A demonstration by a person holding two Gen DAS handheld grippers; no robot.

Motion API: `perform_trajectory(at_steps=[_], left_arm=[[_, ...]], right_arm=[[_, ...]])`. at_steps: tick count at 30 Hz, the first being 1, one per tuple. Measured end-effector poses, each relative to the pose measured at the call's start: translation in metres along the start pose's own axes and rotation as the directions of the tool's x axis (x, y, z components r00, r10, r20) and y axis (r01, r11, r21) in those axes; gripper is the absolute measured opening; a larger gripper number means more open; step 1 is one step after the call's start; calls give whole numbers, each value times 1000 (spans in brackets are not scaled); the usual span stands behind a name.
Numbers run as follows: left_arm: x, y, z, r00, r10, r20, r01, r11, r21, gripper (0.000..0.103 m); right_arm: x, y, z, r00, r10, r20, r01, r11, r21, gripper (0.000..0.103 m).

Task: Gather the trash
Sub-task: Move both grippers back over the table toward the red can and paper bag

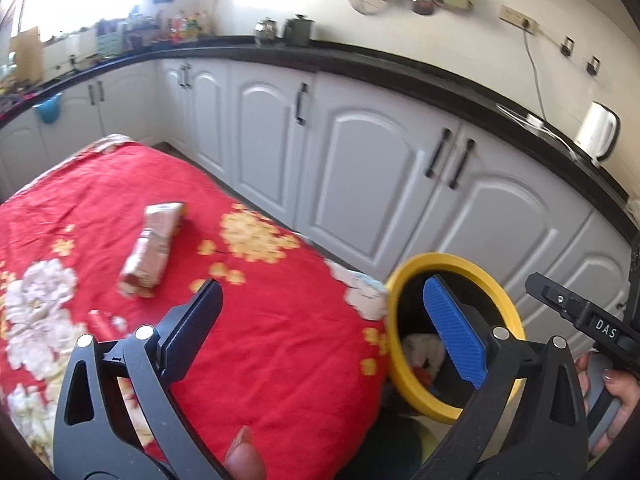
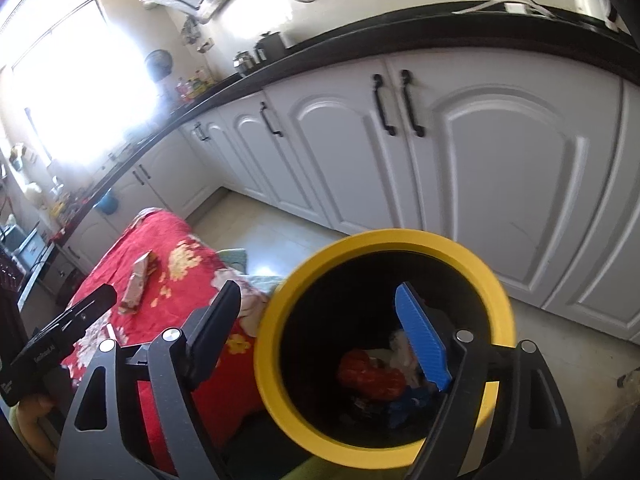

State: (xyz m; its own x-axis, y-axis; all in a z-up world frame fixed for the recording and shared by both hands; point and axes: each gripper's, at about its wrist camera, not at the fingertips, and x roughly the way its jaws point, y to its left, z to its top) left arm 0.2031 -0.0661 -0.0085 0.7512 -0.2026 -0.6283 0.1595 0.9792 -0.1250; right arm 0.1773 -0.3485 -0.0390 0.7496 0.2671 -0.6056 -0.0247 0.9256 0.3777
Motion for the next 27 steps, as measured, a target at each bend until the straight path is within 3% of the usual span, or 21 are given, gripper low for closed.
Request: perform_trajectory(at_steps=[12, 21, 27], left_arm=[[-24, 73, -8, 993, 118, 22, -115, 987, -108, 92], [-29, 124, -20, 982, 187, -12, -185, 960, -209, 92], [-22, 153, -33, 985, 162, -63, -174, 933, -316, 92]], right_arm=[[31, 92, 12, 992, 119, -41, -124, 982, -143, 78], [55, 156, 18, 977, 192, -90, -208, 949, -237, 78], [77, 192, 23, 964, 224, -147, -258, 922, -288, 78]])
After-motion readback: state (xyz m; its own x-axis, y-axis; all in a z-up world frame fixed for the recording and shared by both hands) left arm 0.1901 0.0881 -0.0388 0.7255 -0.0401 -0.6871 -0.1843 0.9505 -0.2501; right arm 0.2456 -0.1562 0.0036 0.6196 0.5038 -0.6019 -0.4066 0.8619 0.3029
